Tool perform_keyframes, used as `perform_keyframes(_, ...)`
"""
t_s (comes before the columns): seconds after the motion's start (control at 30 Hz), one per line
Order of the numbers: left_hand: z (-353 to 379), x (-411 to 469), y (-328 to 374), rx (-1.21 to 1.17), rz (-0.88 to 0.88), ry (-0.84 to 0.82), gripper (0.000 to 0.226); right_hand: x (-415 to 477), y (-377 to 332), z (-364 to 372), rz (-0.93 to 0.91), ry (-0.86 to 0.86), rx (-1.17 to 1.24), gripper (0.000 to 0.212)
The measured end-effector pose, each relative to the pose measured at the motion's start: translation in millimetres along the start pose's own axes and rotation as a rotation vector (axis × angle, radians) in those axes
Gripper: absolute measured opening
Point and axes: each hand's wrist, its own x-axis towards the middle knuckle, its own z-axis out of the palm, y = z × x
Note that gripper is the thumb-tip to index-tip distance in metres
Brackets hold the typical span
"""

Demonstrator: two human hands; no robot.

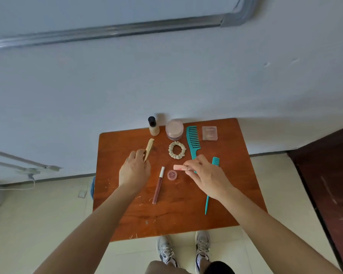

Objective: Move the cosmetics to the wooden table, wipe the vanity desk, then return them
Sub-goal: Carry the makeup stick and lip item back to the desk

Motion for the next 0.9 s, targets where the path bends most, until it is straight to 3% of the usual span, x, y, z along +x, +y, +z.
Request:
perform_keyframes(0.27, -111.7, 17.3, 107.2, -0.083, 0.291, 0.250, 0.036, 4.5, 29.9, -120.7, 0.162, 0.393, -0.037, 0.035)
perform_keyframes(0.47, -151.2, 1.6, 179.8, -0.246, 0.556, 0.343, 0.034, -63.4, 49.1, -184.3, 0.308, 0.760, 0.000, 0.023)
perform_keyframes(0.63, -128.0, -36.2, 245.6, -0.357, 0.872, 0.296, 0.029, -175.1, 58.2, -182.4, 0.536, 1.003, -0.030, 0.021)
perform_keyframes(0.9, -61.5, -188.3, 345.3, -0.413, 1.301, 0.005, 0.033, -399.3, 38.2, -129.7, 1.026, 1.113, -0.140, 0.028)
